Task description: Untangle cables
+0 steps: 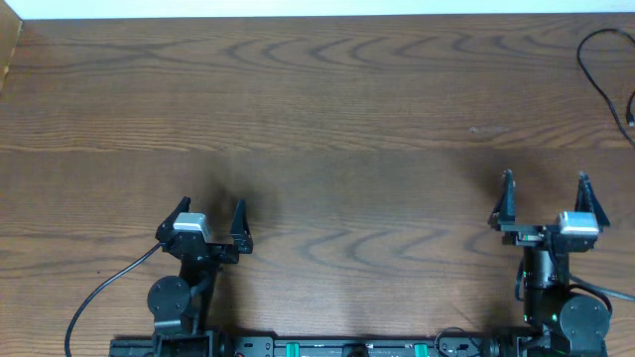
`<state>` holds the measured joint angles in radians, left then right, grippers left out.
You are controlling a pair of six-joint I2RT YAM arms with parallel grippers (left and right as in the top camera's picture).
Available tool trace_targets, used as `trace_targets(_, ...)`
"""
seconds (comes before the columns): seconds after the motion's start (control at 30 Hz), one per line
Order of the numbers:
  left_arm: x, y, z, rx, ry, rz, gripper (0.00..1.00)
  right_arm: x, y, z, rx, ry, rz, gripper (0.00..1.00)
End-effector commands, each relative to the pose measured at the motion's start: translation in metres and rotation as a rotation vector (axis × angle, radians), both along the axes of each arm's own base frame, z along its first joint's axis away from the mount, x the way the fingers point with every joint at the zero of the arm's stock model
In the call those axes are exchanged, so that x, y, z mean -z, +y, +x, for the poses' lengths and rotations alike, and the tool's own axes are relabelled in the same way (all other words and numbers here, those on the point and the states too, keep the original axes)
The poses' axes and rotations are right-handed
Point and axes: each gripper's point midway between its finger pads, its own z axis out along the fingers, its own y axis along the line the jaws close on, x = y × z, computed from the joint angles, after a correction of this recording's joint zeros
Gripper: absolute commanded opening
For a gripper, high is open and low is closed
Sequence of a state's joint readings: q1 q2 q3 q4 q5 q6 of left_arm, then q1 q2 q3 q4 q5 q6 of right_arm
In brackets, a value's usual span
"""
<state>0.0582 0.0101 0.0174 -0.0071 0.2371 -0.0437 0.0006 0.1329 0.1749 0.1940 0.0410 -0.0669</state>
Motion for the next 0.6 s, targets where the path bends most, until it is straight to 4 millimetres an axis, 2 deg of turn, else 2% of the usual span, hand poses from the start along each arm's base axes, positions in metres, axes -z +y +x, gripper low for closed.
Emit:
trace_targets(0.0,0.015,-0.001,-0.001,0.012,0.046,0.012,0.99,0.008,-0.001,-0.003,0.005,-0.008,-0.020,0.99)
trace_targets(0.43,0.015,-0.001,-0.001,0.012,0.046,0.012,0.99,0.018,0.005,-0.007,-0.031,-0.056,-0.030,0.99)
trace_targets(0.57,0.015,-0.001,-0.001,0.012,0.046,0.012,0.99,0.032,0.004,-0.003,-0.045,-0.029,0.013,0.99)
